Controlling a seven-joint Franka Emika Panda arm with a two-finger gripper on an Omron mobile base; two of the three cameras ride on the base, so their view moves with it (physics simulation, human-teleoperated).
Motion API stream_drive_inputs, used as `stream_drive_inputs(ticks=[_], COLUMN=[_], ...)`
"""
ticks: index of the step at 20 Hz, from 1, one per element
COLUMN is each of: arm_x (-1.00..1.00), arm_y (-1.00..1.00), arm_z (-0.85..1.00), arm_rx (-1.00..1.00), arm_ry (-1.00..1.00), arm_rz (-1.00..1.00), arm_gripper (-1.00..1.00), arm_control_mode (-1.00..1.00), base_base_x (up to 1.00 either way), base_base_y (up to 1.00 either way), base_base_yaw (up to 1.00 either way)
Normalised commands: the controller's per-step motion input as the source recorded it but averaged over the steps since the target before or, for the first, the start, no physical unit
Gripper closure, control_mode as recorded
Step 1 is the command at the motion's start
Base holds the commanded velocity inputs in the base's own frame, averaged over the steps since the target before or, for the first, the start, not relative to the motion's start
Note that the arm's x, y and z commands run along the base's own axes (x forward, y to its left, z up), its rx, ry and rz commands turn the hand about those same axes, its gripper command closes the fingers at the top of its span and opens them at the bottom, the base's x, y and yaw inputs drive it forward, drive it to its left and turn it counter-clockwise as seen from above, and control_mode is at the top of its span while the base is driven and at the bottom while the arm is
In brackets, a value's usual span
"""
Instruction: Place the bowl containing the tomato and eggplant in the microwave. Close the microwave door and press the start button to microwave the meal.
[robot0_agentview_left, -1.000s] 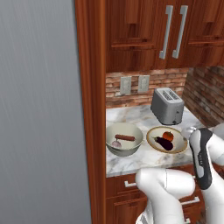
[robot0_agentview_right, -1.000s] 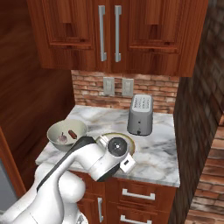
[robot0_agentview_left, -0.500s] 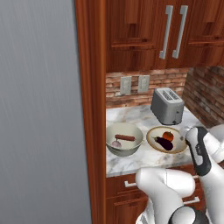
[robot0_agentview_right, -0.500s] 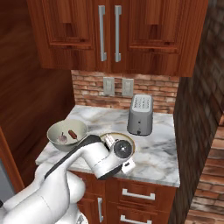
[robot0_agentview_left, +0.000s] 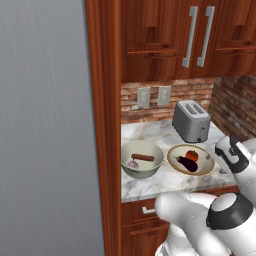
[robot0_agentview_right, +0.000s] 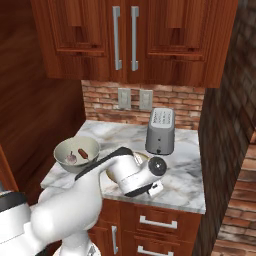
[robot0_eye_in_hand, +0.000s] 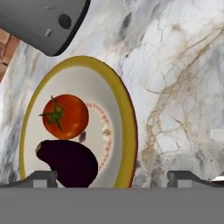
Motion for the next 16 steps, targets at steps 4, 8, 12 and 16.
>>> stream_drive_inputs(ticks=[4, 8, 12, 16], arm_x=[0.09, 0.09, 0.12, 0.12], arm_y=[-0.03, 0.0, 0.0, 0.12], arm_z=[-0.4, -0.29, -0.17, -0.12], arm_rx=[0.05, 0.02, 0.0, 0.0], arm_ry=[0.0, 0.0, 0.0, 0.0], arm_rz=[0.0, 0.0, 0.0, 0.0], arm_gripper=[-1.0, -1.0, -1.0, -1.0], arm_control_mode=[-1.0, -1.0, -1.0, -1.0], base_base_x=[0.0, 0.0, 0.0, 0.0], base_base_y=[0.0, 0.0, 0.0, 0.0], base_base_yaw=[0.0, 0.0, 0.0, 0.0])
